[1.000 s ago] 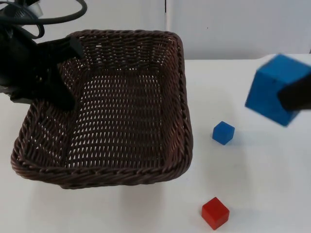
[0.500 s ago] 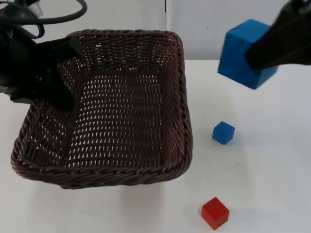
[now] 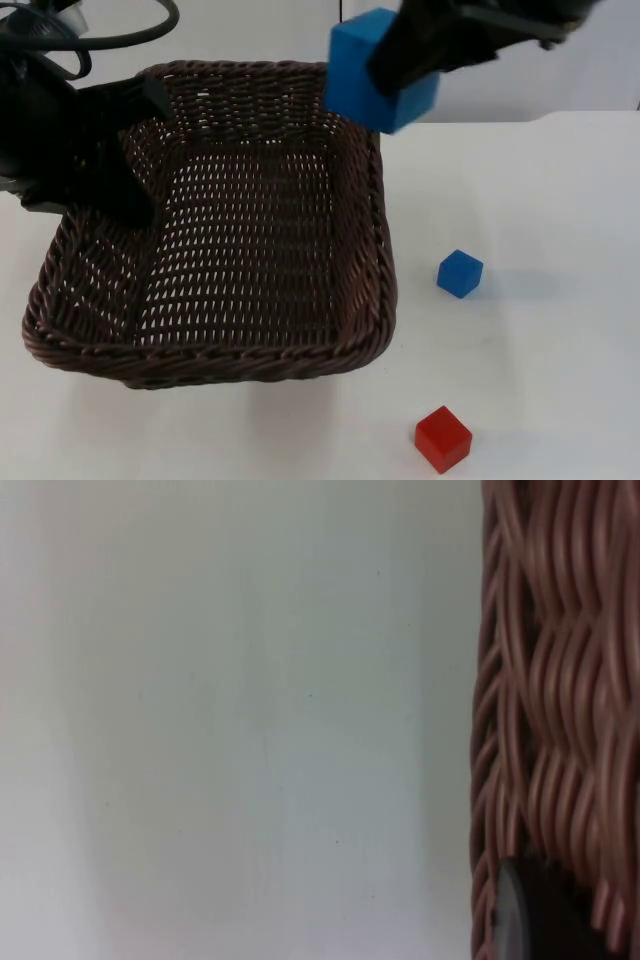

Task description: Pick up the basket with the left hand and place the largest block into the basket with the right hand.

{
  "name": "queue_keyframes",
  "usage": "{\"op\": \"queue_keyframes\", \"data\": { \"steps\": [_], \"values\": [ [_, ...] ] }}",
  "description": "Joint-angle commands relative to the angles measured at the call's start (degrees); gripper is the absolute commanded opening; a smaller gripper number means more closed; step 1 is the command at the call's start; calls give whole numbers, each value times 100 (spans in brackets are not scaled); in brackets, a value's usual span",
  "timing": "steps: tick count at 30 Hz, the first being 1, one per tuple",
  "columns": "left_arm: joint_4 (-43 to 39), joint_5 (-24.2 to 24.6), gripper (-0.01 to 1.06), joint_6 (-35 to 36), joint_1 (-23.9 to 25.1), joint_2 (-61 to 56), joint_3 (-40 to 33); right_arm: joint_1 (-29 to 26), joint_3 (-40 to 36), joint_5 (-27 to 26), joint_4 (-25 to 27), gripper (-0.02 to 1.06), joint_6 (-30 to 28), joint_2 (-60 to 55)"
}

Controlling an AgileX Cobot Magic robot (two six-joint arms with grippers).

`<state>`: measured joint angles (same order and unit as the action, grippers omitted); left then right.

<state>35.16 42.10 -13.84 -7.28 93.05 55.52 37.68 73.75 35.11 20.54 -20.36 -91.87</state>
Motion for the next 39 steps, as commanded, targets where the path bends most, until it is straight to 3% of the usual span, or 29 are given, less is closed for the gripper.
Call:
{"op": "queue_keyframes", "data": {
  "steps": [1,13,24,27,28,31,32,33,37,39],
  "values": [
    [182,-59,0,21,1,-22,7,62,190,12,129,0,-115,-159],
    [182,-70,0,21,1,-22,7,363,1099,-40,57,0,-324,-1360],
    [171,-68,0,21,1,-22,7,363,1125,-194,-96,1,-324,-1832],
    [171,-68,0,21,1,-22,7,363,1125,-189,-84,15,-324,-1922],
    [171,-68,0,21,1,-22,7,363,1125,-189,-84,15,-324,-1922],
    [171,-68,0,21,1,-22,7,363,1125,-201,-84,38,-324,-1922],
    [171,-68,0,21,1,-22,7,363,1125,-201,-84,52,-324,-1922],
    [171,-68,0,21,1,-22,7,363,1125,-201,-84,52,-324,-1922],
    [171,-68,0,21,1,-22,7,363,1125,-201,-84,75,-324,-1922],
    [171,-68,0,21,1,-22,7,363,1125,-201,-84,76,-324,-1922]
  ]
}}
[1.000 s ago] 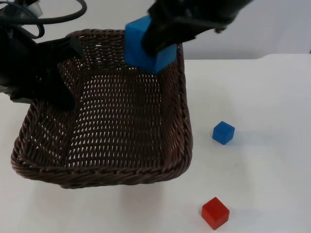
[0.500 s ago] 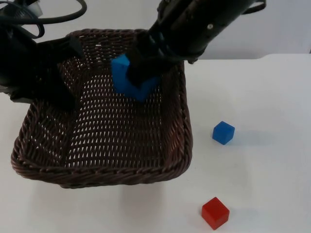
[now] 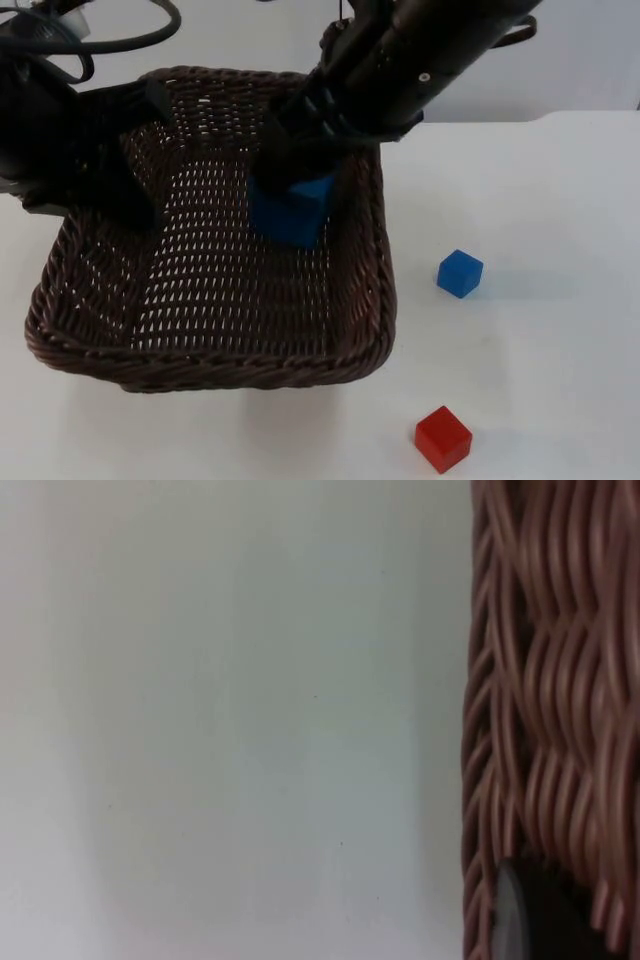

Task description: Pick up the basket with the left hand and place the largest block into the basket with the right hand.

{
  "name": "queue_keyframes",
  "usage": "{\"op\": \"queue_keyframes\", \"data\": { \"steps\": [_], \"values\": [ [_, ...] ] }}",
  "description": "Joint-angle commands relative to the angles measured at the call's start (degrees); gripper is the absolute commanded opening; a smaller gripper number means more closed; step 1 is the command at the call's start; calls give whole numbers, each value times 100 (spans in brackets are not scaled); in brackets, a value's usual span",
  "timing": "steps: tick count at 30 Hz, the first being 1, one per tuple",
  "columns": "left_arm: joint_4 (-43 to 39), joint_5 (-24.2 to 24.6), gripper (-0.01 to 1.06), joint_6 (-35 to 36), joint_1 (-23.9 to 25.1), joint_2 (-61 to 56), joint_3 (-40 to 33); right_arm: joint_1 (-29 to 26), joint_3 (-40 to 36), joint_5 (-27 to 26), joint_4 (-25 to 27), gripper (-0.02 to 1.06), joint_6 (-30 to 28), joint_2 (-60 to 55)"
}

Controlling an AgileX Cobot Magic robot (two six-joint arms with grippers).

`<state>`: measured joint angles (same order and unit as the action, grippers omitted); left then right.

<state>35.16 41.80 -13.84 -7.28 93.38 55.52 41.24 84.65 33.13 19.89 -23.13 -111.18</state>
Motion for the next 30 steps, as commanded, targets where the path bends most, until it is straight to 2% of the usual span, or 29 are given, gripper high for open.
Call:
{"op": "queue_keyframes", "data": {
  "steps": [1,7,12,24,27,30],
  "values": [
    [171,-38,0,21,1,-56,7,7,36,-3,-20,77,-47,9],
    [171,-38,0,21,1,-56,7,7,36,46,-20,77,-24,19],
    [171,-38,0,21,1,-56,7,7,36,380,-32,77,-8,87],
    [148,-52,0,21,1,-56,7,7,14,517,-56,77,-19,1226],
    [137,-52,0,9,1,-56,7,7,-127,464,-69,77,-19,1470],
    [137,-75,0,-87,1,-56,7,7,-552,195,-69,77,-19,1885]
  ]
}}
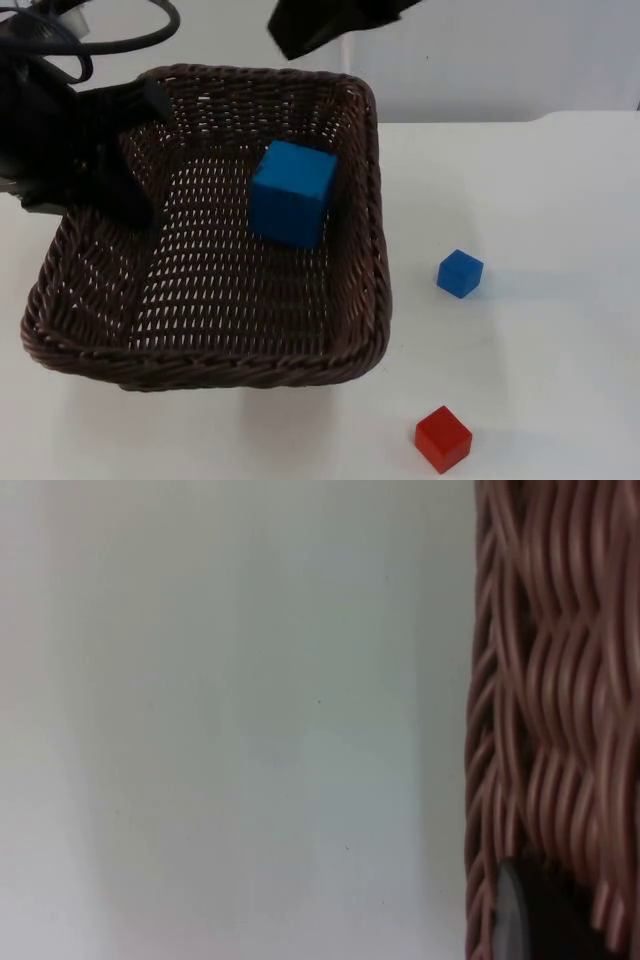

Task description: Pick up the basket with the left hand and place the largest block into the basket with the right hand.

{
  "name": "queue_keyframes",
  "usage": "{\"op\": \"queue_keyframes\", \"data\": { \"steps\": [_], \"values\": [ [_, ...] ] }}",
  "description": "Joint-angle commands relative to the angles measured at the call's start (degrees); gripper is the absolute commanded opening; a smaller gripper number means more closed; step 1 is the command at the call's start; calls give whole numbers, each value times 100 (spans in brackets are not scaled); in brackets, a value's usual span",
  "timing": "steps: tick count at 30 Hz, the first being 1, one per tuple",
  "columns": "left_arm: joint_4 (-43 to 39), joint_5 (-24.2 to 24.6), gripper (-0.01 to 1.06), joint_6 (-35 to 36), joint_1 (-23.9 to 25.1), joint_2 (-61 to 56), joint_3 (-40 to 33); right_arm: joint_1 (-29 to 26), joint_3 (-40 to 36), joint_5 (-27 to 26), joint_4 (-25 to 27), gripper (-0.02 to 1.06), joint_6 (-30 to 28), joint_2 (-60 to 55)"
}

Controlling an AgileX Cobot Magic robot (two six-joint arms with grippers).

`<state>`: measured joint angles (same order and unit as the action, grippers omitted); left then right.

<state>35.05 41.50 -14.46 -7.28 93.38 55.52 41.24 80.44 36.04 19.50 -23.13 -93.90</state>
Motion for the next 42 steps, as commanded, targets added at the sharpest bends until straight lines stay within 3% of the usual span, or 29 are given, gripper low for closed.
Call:
{"op": "queue_keyframes", "data": {
  "steps": [1,6,11,22,32,42],
  "values": [
    [148,-79,0,-25,1,-56,7,7,-335,-255,-29,77,-19,316],
    [148,-196,0,-81,1,-56,7,7,-1059,-742,-29,77,-19,918],
    [148,-306,0,-367,1,16,7,7,-1393,-753,-18,77,-19,1313],
    [374,-971,0,-718,1,952,62,7,-1403,-781,6,77,-44,1723],
    [374,-880,0,-910,1,2169,960,7,-1416,-647,6,76,-66,1751],
    [389,-927,0,-925,1,2485,1139,7,-1416,-575,6,76,-66,1751]
  ]
}}
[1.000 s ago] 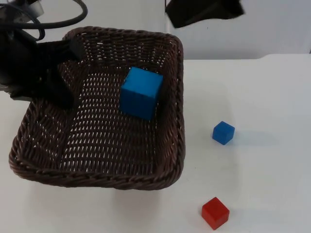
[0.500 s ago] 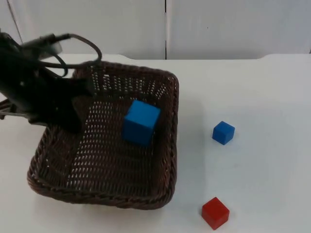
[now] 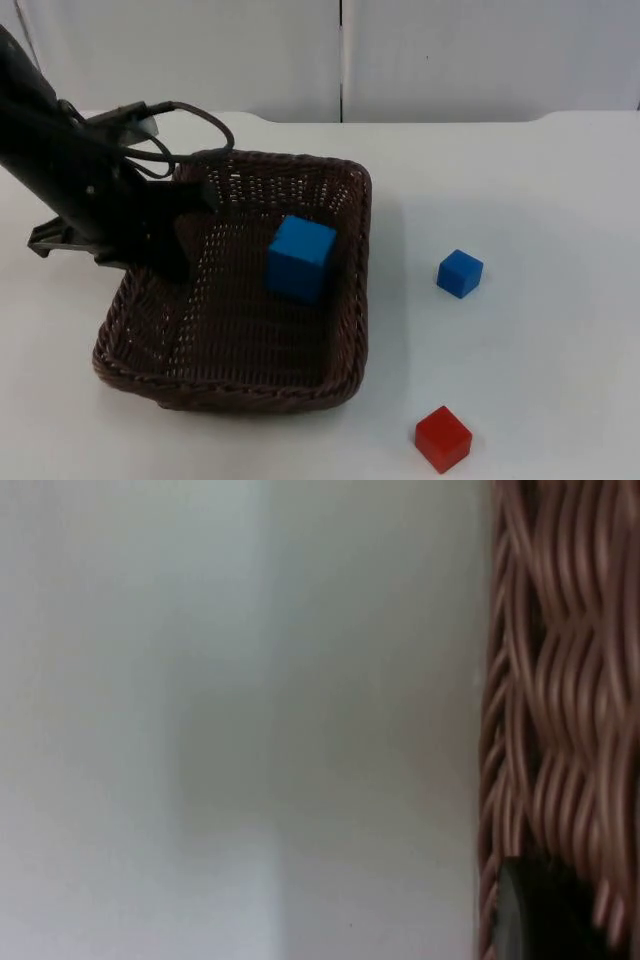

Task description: Pick up the basket with the left hand and place the largest block into the basket with the right hand.

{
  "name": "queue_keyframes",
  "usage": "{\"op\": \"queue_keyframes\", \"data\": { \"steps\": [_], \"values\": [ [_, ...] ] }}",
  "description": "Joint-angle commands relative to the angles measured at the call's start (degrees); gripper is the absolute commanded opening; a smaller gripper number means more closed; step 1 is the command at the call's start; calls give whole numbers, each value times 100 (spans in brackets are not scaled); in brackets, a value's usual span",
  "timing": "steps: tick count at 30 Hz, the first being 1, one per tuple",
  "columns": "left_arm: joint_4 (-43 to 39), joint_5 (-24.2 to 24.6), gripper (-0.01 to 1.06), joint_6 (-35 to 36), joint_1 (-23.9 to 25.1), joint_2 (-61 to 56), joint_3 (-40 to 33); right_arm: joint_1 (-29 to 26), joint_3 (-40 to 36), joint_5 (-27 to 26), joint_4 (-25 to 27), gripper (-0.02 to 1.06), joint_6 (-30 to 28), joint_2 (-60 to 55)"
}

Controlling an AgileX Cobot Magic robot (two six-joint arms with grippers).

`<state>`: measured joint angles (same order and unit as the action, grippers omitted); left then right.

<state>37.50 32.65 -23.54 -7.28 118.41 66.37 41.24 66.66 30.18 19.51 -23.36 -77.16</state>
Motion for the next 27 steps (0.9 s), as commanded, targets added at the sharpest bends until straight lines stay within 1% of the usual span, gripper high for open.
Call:
{"op": "queue_keyframes", "data": {
  "steps": [1,4,6,7,12,13,14,17,19,27],
  "values": [
    [145,-42,0,-16,1,-17,67,7,-37,11,4,76,-43,77],
    [122,-42,2,-16,1,-17,68,7,-37,11,4,76,-43,77],
    [92,-42,11,-16,1,-17,68,7,-37,11,4,76,-43,77],
    [92,-42,11,-16,1,-17,68,7,-37,11,4,76,-43,77],
    [59,16,49,-76,1,-17,68,7,-37,43,4,76,-29,77],
    [59,16,49,-76,1,-17,68,7,-37,43,4,76,-29,77],
    [59,16,56,-76,1,-17,68,7,-37,43,4,76,-29,77],
    [-104,4,68,-76,1,-17,68,7,-37,71,4,76,-29,77],
    [-362,-43,70,-38,1,-40,68,7,-37,114,4,76,-29,77],
    [-955,-319,70,149,1,-504,68,7,-37,147,4,76,0,77]
  ]
}}
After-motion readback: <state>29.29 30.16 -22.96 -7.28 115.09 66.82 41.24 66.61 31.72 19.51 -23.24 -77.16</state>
